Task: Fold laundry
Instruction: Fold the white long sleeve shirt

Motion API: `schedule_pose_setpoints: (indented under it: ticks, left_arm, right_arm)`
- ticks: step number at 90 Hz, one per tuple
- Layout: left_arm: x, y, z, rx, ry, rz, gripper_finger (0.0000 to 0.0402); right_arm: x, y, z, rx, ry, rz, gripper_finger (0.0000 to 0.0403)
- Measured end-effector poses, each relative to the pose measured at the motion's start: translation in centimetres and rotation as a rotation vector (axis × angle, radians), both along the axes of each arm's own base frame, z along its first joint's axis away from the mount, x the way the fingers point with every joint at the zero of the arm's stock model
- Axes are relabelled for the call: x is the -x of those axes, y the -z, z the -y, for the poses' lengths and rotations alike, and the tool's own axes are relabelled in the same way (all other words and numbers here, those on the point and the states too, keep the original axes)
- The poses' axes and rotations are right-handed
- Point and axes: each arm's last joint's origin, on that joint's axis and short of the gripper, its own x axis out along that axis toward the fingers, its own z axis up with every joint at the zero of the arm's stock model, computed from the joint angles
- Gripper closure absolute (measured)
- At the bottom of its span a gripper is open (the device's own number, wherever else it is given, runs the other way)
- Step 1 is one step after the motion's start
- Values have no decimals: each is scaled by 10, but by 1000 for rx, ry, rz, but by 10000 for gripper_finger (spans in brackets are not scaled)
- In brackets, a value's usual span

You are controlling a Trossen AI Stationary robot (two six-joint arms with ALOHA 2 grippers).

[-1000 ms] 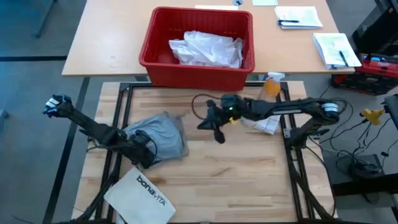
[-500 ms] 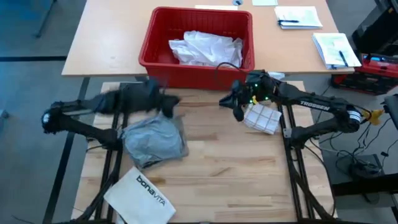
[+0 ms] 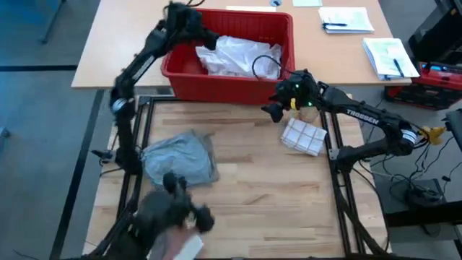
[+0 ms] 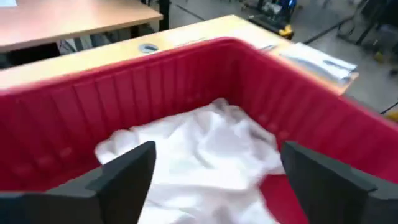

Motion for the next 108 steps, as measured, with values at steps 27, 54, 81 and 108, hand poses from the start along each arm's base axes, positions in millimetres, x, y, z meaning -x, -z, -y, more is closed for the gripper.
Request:
schedule_pose_setpoints:
  ticks: [27, 54, 81, 108]
  left_arm:
    - [-2, 96, -64, 96, -176, 68, 66]
    - [-15, 164, -77, 256, -235, 20, 88]
    - [-15, 149, -52, 324, -191, -197, 136]
    - [-28, 130, -1, 444, -55, -368, 364]
  right_arm:
    - [7, 15, 16, -76, 69, -84, 101]
    - [24, 24, 24, -77, 61, -209, 139]
    - [36, 20, 36, -29, 86, -209, 185]
    - [38, 19, 37, -18, 79, -213, 224]
